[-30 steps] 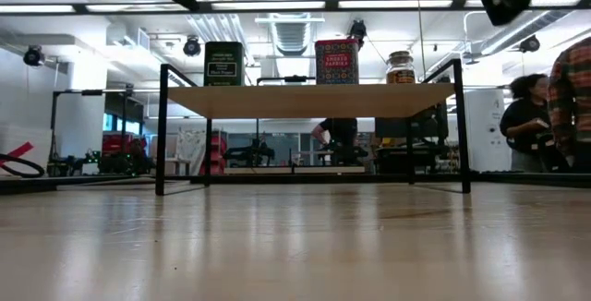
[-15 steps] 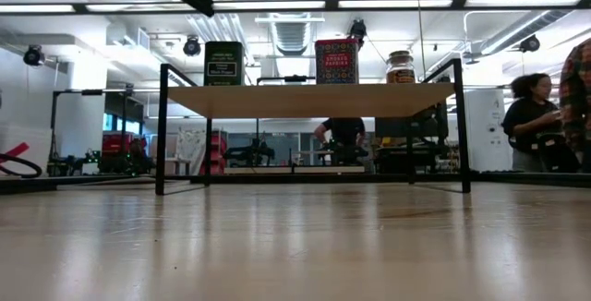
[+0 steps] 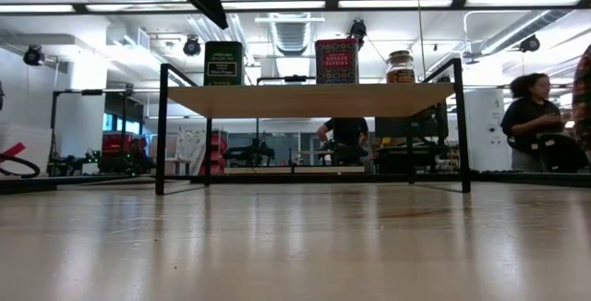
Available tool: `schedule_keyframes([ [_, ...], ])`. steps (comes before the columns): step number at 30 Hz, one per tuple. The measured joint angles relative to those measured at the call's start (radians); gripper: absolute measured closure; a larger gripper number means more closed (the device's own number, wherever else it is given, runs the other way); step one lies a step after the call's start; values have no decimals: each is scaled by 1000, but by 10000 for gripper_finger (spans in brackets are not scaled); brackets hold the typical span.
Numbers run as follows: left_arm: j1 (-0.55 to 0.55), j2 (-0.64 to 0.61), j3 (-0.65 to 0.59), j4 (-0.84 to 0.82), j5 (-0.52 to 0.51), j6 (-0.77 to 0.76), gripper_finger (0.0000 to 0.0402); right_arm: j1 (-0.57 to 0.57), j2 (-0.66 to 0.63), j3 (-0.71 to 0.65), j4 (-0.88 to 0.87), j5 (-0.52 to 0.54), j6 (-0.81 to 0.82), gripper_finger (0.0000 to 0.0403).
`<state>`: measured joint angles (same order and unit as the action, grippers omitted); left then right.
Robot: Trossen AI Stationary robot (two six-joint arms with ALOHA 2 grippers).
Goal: Shelf spices
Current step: Remove the black seasoning can from the shelf
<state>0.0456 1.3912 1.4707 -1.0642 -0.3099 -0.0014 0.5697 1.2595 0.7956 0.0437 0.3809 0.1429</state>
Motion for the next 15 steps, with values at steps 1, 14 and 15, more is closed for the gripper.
schedule_keyframes([
  [1, 9, 7, 3, -1, 1, 5, 160, 0, 6, -2, -3, -1, 0, 204],
  [14, 89, 54, 7, -37, 41, 32, 141, 0, 58, -2, 14, -23, 3, 204],
  [15, 90, 54, 7, -37, 40, 35, 140, 0, 58, -2, 18, -23, 3, 204],
])
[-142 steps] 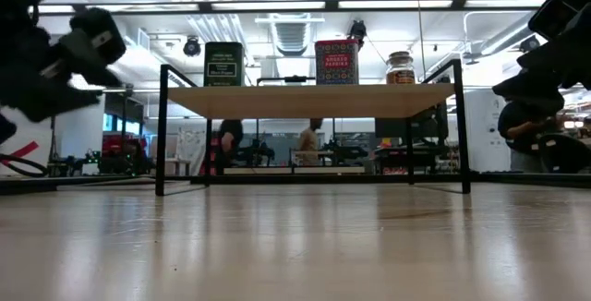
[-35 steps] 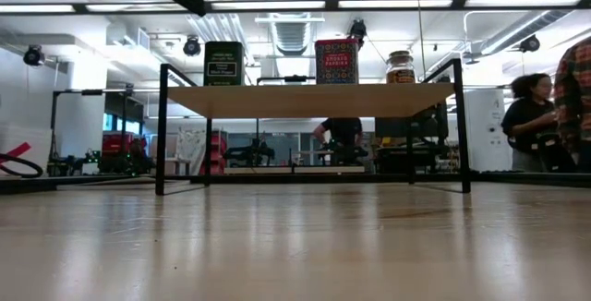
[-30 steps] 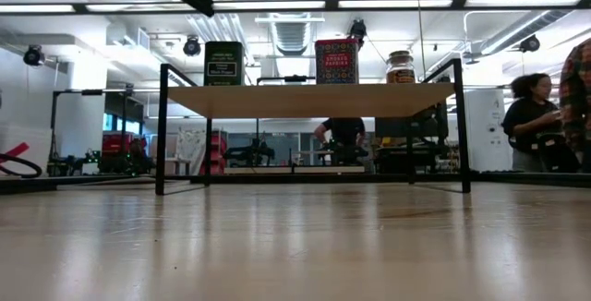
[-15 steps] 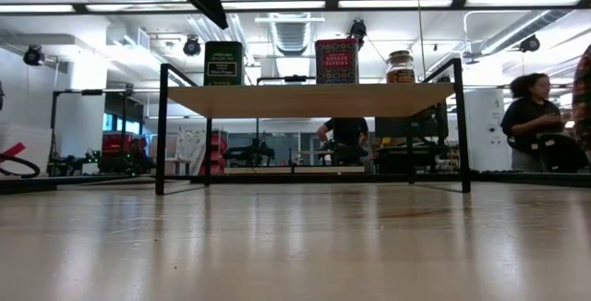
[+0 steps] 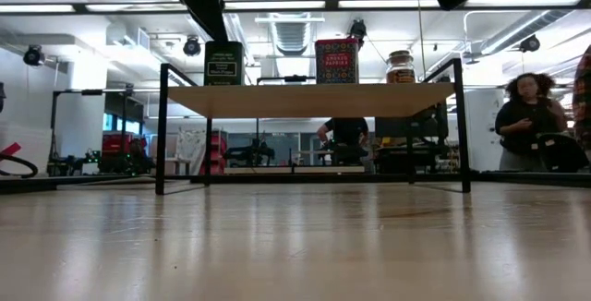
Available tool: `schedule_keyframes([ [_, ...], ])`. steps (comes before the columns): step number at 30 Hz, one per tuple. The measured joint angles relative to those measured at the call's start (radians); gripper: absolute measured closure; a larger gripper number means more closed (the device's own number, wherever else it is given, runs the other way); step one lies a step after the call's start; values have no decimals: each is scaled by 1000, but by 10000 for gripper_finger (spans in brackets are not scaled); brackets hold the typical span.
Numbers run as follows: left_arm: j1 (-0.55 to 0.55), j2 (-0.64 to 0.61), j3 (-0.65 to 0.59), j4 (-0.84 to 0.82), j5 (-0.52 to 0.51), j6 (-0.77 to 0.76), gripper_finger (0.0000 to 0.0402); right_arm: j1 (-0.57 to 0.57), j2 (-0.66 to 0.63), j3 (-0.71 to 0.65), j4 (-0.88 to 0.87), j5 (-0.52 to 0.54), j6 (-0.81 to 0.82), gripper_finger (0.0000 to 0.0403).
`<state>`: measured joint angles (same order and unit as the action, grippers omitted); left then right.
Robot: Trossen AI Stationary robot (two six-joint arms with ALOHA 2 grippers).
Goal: Shelf spices
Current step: Remove the black seasoning can from the shelf
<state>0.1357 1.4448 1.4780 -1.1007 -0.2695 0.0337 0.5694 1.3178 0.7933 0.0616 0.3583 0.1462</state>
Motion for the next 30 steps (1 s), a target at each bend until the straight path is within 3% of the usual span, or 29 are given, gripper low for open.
schedule_keyframes([
  [22, 5, 2, -48, 21, 10, -23, 146, 0, -1, 0, 3, 0, -8, 204],
  [30, -5, 53, -55, 40, 58, -35, 153, 0, -1, 0, 3, 0, -8, 204],
])
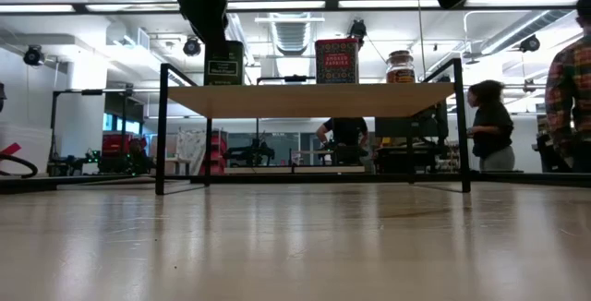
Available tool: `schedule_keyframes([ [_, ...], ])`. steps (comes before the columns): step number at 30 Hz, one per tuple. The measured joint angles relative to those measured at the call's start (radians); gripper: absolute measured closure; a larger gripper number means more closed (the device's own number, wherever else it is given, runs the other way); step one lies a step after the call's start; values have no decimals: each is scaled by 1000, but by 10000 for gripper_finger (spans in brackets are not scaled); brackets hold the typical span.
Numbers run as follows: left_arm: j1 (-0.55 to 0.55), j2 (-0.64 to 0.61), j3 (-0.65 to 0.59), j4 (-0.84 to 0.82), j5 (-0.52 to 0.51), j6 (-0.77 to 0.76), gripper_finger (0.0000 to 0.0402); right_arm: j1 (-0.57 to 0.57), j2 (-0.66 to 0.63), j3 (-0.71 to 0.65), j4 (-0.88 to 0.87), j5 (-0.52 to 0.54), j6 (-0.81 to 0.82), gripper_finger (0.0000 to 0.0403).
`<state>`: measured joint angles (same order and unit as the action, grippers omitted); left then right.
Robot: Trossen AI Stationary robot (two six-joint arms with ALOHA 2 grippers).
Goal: Shelf spices
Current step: Remove the black seasoning can from the shelf
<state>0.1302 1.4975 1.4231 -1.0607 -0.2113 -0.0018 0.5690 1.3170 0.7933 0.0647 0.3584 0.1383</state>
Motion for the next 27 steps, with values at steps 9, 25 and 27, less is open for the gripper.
schedule_keyframes([
  [9, -8, 45, 0, -2, 9, 12, 170, 0, 0, 0, -1, 0, 0, 204],
  [25, -9, 30, 1, -5, 12, 8, 268, 0, 0, 0, -1, 8, -3, 204],
  [27, -9, 28, 1, -5, 12, 8, 278, 0, 0, 0, -2, 8, -4, 204],
])
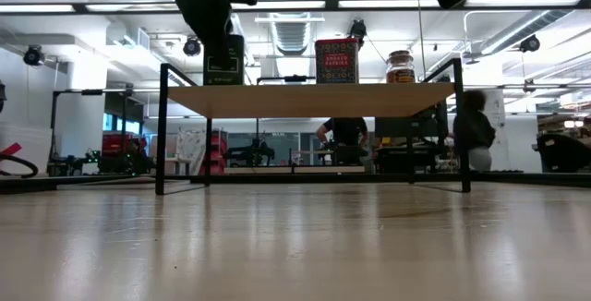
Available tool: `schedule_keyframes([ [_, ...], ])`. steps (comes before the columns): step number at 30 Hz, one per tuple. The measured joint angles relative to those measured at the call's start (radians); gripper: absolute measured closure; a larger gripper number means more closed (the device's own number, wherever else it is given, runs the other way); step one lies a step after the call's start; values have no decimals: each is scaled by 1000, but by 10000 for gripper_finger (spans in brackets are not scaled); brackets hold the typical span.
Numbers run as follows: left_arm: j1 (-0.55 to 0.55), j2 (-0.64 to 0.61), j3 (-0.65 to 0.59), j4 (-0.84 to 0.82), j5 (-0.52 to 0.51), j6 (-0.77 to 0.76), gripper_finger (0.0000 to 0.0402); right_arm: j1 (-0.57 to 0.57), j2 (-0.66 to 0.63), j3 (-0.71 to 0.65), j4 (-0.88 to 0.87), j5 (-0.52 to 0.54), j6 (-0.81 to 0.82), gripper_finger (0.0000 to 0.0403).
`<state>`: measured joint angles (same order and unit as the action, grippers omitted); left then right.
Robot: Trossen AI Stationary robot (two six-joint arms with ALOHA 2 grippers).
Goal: Shelf spices
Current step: Remove the black seasoning can from the shelf
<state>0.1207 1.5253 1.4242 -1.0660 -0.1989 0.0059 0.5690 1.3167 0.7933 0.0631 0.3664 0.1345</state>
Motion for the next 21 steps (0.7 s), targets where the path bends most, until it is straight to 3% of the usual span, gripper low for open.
schedule_keyframes([
  [13, 0, -10, 2, -24, 8, 0, 272, 0, 0, 0, -3, 0, 3, 204],
  [21, 0, -14, 155, -84, 38, -11, 273, 0, 0, 0, -6, 1, 3, 204],
])
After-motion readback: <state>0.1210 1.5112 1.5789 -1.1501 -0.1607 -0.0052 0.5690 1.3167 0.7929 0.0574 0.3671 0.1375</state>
